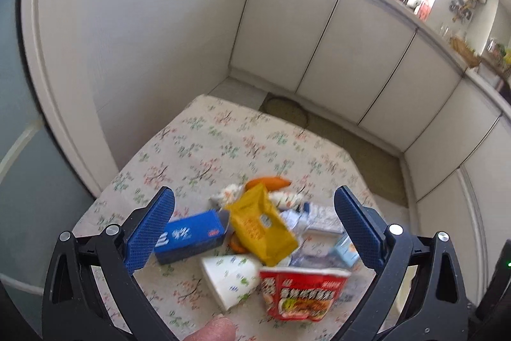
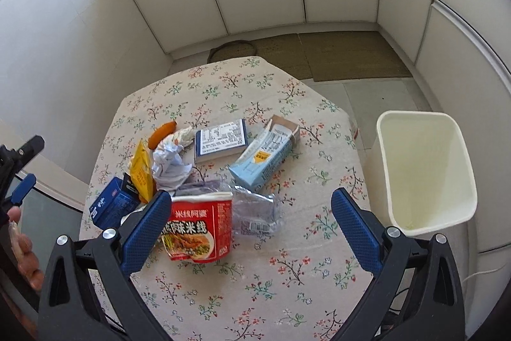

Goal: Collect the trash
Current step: 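Grasp the crumpled white paper with the right tool while the left tool grasps the yellow packet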

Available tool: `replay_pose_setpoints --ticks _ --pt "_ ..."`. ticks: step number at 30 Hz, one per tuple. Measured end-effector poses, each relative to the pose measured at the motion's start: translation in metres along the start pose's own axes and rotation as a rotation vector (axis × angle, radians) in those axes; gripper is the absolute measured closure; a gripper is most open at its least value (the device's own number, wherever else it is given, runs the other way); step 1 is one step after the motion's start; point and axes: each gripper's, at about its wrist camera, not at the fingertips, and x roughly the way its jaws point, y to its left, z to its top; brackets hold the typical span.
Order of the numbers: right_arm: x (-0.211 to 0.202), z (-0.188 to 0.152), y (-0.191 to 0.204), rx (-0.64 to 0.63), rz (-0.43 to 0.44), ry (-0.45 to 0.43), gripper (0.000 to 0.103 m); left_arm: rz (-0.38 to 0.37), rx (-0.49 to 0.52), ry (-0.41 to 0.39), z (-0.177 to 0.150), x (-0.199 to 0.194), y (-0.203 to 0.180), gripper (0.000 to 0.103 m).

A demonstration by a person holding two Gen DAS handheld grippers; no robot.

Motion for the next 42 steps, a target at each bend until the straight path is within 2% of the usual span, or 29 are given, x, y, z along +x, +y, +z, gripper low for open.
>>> replay_pose_setpoints --ticks 2,3,4,5,6,8,10,13,19,24,27,28,29,30,31,32,37,39,42 --pt "0.005 0.010 -0.001 0.009 0.029 -0.008 0.006 -0.109 -0.040 -0.014 0.013 0.010 0.003 0.007" --pt "0.010 0.012 -0.004 0.025 0.048 -0.013 0.006 -0.147 -0.060 0.027 0.014 0.024 0.005 0.007" --pt "0.015 0.011 -0.008 0.045 0.064 -0.012 0.006 -0.151 -0.056 0.143 0.012 0.046 0.007 0.007" --pt "0.024 0.008 -0.015 0.076 0.088 -0.003 0.006 -0.120 -0.045 0.247 0.008 0.066 0.005 0.007" --pt "0.034 0.005 -0.021 0.104 0.108 0.019 0.006 -0.063 -0.034 0.317 0.001 0.084 0.005 0.007" --pt "0.054 0.004 -0.031 0.168 0.132 0.115 0.006 0.001 -0.022 0.344 -0.006 0.102 0.004 0.007" --pt "0.061 0.009 -0.036 0.210 0.183 0.158 0.006 0.020 -0.021 0.362 -0.008 0.115 0.001 0.007" --pt "0.059 0.016 -0.038 0.207 0.174 0.137 0.006 0.053 0.000 0.401 -0.007 0.134 -0.012 0.007" --pt "0.056 0.023 -0.041 0.189 0.233 0.161 0.006 0.198 0.093 0.523 -0.006 0.181 -0.032 0.010" --pt "0.058 0.027 -0.047 0.202 0.247 0.166 0.006 0.278 0.105 0.599 -0.013 0.211 -0.035 0.033" --pt "0.059 0.030 -0.053 0.223 0.255 0.171 0.006 0.301 0.121 0.639 -0.023 0.225 -0.037 0.043" --pt "0.060 0.030 -0.054 0.232 0.257 0.173 0.006 0.306 0.122 0.647 -0.025 0.227 -0.036 0.046" --pt "0.061 0.031 -0.055 0.237 0.257 0.173 0.006 0.308 0.126 0.652 -0.028 0.228 -0.036 0.056" --pt "0.062 0.031 -0.055 0.241 0.257 0.175 0.006 0.308 0.134 0.656 -0.031 0.229 -0.036 0.074" --pt "0.062 0.031 -0.055 0.243 0.258 0.177 0.006 0.304 0.140 0.657 -0.032 0.229 -0.036 0.083" --pt "0.063 0.032 -0.055 0.242 0.259 0.180 0.006 0.296 0.141 0.653 -0.033 0.227 -0.035 0.088" --pt "0.076 0.031 -0.042 0.229 0.265 0.200 0.006 0.196 0.130 0.548 -0.022 0.197 -0.033 0.093" --pt "0.085 0.034 -0.031 0.221 0.276 0.209 0.006 0.132 0.090 0.503 -0.018 0.176 -0.031 0.102" --pt "0.099 0.040 -0.013 0.211 0.285 0.217 0.006 0.051 0.065 0.385 -0.014 0.136 -0.027 0.102"
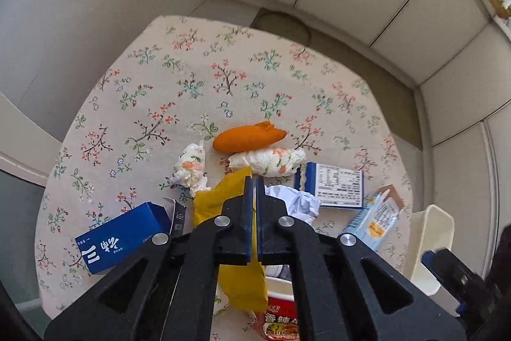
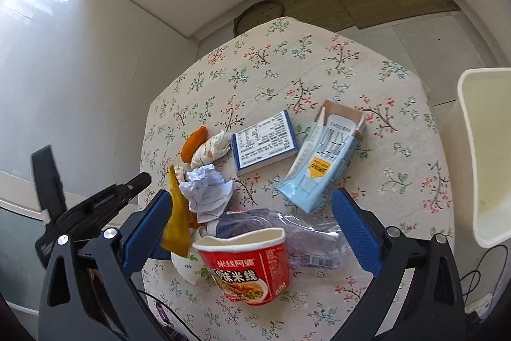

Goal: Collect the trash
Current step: 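Grasp the crumpled white paper with the right tool while the left tool grasps the yellow packet, then lift the paper with the right tool while the left tool lifts the yellow packet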

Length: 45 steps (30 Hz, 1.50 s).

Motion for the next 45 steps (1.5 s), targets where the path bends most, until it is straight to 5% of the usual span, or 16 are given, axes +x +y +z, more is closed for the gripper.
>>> replay_pose_setpoints --ticks 4,8,14,19,25,27,35,41,45 --pt "0.030 0.004 0.031 -0.022 0.053 0.084 0.006 -0.067 0.026 -0.157 -0.021 -0.043 0.014 0.101" --pt "0.060 0.003 0.059 -0.077 -0.002 0.113 0.006 -0.123 -0.049 -0.096 -0.020 -0.044 0.037 0.100" --pt "0.113 0.001 0.065 -0.040 -0.035 0.213 0.010 -0.151 -0.112 -0.147 -0.016 -0.061 0.053 0.065" --pt "0.126 0.003 0.066 -0.033 -0.046 0.211 0.012 -0.137 -0.104 -0.106 -0.018 -0.051 0.054 0.060" --pt "0.151 0.003 0.072 -0.076 -0.017 0.258 0.074 -0.144 -0.175 -0.098 -0.017 -0.048 0.066 0.050" --pt "0.149 0.003 0.070 -0.080 -0.012 0.232 0.082 -0.133 -0.175 -0.098 -0.017 -0.047 0.066 0.049" --pt "0.059 0.021 0.077 -0.134 0.017 -0.023 0.083 -0.108 -0.172 -0.002 -0.011 -0.011 0.047 0.049" --pt "-0.007 0.020 0.065 -0.222 -0.077 -0.177 0.082 0.016 -0.010 0.151 -0.024 0.021 0.007 0.042" --pt "-0.026 0.015 0.052 -0.233 -0.087 -0.198 0.082 0.000 -0.098 0.216 -0.036 0.036 0.021 0.036"
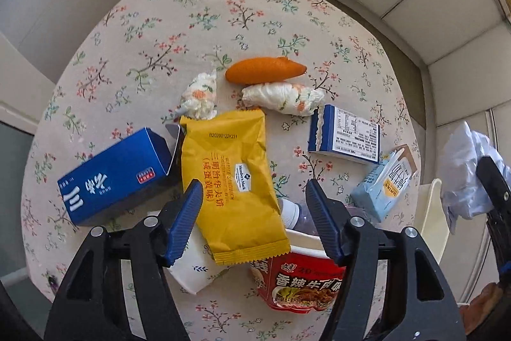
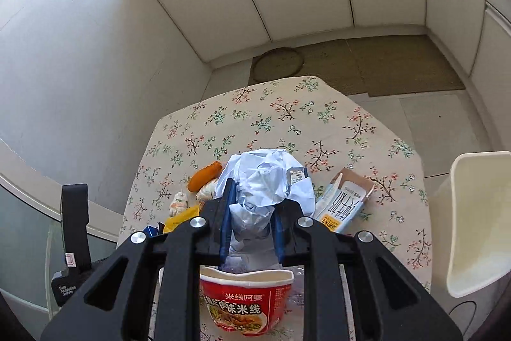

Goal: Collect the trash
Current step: 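Lift the paper with the right tool while the left tool lifts the yellow packet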

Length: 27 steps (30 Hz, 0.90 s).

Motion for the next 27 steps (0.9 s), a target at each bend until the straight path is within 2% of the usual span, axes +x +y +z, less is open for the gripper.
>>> replay_pose_setpoints --ticks 4,8,11,13,15,16,17,18,19,20,27 --pt "-0.009 -0.002 -0.003 -0.021 -0.003 -0.016 0.082 -0.007 -0.153 0.008 -0.003 0.007 0.021 0.021" --pt "-0.010 -0.003 -0.008 -0.012 0.006 -0.013 0.082 -0.102 -0.285 0.055 -0.005 0.026 0.037 0.019" --pt "-0.010 -0.001 -0.012 -0.002 0.007 -0.013 0.082 -0.139 -0.313 0.056 -0.004 0.041 0.040 0.019" --pt "-0.012 -0.002 -0.013 -0.003 0.008 -0.014 0.082 -0.145 -0.312 0.036 -0.002 0.043 0.038 0.027" --pt "-0.014 -0.001 -0.011 -0.009 0.003 -0.020 0.082 -0.129 -0.282 0.008 0.000 0.041 0.033 0.051" --pt "-0.014 -0.001 -0.011 -0.010 0.002 -0.020 0.082 -0.136 -0.267 -0.005 0.002 0.039 0.031 0.055" --pt "-0.014 -0.001 -0.011 -0.010 0.003 -0.020 0.082 -0.148 -0.258 -0.015 0.003 0.037 0.029 0.064" --pt "-0.014 -0.001 -0.012 -0.010 0.002 -0.019 0.082 -0.159 -0.249 -0.022 0.004 0.036 0.027 0.080" --pt "-0.013 -0.001 -0.012 -0.008 0.001 -0.019 0.082 -0.173 -0.236 -0.030 0.005 0.033 0.025 0.088" --pt "-0.013 -0.001 -0.012 -0.007 -0.001 -0.017 0.082 -0.180 -0.224 -0.039 0.006 0.031 0.023 0.092" --pt "-0.016 -0.002 -0.007 -0.023 -0.012 -0.029 0.082 -0.203 -0.139 -0.125 0.010 0.003 0.008 0.093"
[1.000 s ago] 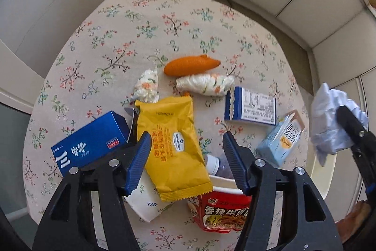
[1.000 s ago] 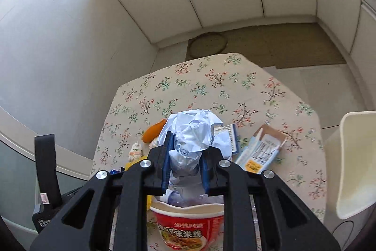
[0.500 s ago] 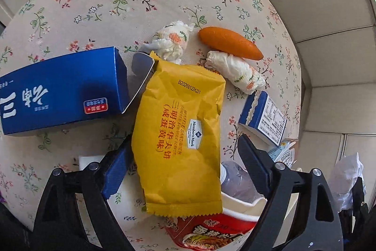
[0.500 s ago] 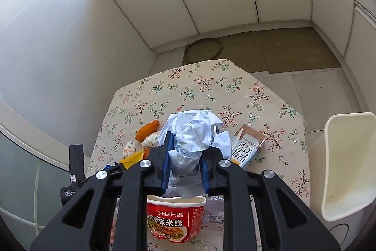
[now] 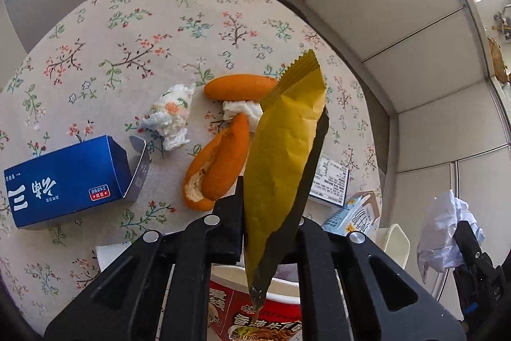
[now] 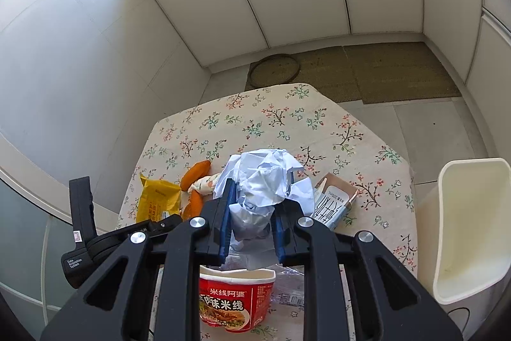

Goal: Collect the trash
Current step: 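Lift the paper with the right tool while the left tool lifts the yellow packet, then open the right tool over the white bin, dropping the paper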

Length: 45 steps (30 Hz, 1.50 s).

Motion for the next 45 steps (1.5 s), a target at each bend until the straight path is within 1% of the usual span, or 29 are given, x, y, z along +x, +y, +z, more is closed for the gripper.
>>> replay_pose_setpoints --ticks 3,6,10,14,17,20,22,23,28,31,36,37,38,40,42,45 --pt "-0.007 -0.001 0.002 -0.012 -0.010 -0.020 0.082 -0.005 0.045 -0.062 0.001 -0.016 -0.015 0.093" --pt "-0.017 -0.001 0.001 -0.025 -0.029 -0.050 0.082 -0.007 0.108 -0.144 -0.001 -0.037 -0.034 0.093" --pt "-0.036 -0.003 -0.005 -0.040 -0.065 -0.110 0.082 -0.040 0.166 -0.235 -0.008 -0.062 -0.056 0.093" --pt "-0.061 -0.005 -0.017 -0.055 -0.126 -0.192 0.082 -0.058 0.238 -0.320 -0.022 -0.081 -0.082 0.093" --pt "-0.079 -0.008 -0.030 -0.061 -0.177 -0.253 0.082 -0.083 0.300 -0.360 -0.036 -0.090 -0.101 0.093" --pt "-0.097 -0.013 -0.049 -0.063 -0.258 -0.326 0.082 -0.099 0.368 -0.390 -0.054 -0.095 -0.121 0.093" --pt "-0.108 -0.017 -0.068 -0.054 -0.328 -0.366 0.082 -0.109 0.407 -0.396 -0.063 -0.092 -0.132 0.093" --pt "-0.111 -0.018 -0.076 -0.044 -0.355 -0.373 0.082 -0.115 0.423 -0.394 -0.067 -0.089 -0.137 0.093" --pt "-0.117 -0.027 -0.134 0.034 -0.471 -0.336 0.082 -0.149 0.489 -0.353 -0.092 -0.069 -0.169 0.093" --pt "-0.121 -0.032 -0.170 0.086 -0.503 -0.301 0.079 -0.167 0.524 -0.321 -0.109 -0.054 -0.189 0.093" --pt "-0.131 -0.035 -0.202 0.136 -0.501 -0.287 0.076 -0.190 0.610 -0.287 -0.142 -0.034 -0.227 0.093" --pt "-0.133 -0.036 -0.204 0.143 -0.502 -0.287 0.073 -0.192 0.632 -0.284 -0.149 -0.030 -0.234 0.093" --pt "-0.136 -0.037 -0.209 0.151 -0.498 -0.287 0.067 -0.196 0.649 -0.279 -0.155 -0.027 -0.241 0.093" --pt "-0.141 -0.036 -0.213 0.166 -0.498 -0.291 0.059 -0.209 0.677 -0.261 -0.166 -0.019 -0.252 0.093" --pt "-0.148 -0.037 -0.220 0.176 -0.501 -0.305 0.046 -0.227 0.695 -0.240 -0.175 -0.012 -0.261 0.093" --pt "-0.160 -0.039 -0.228 0.185 -0.512 -0.330 0.037 -0.254 0.712 -0.200 -0.186 0.001 -0.273 0.093"
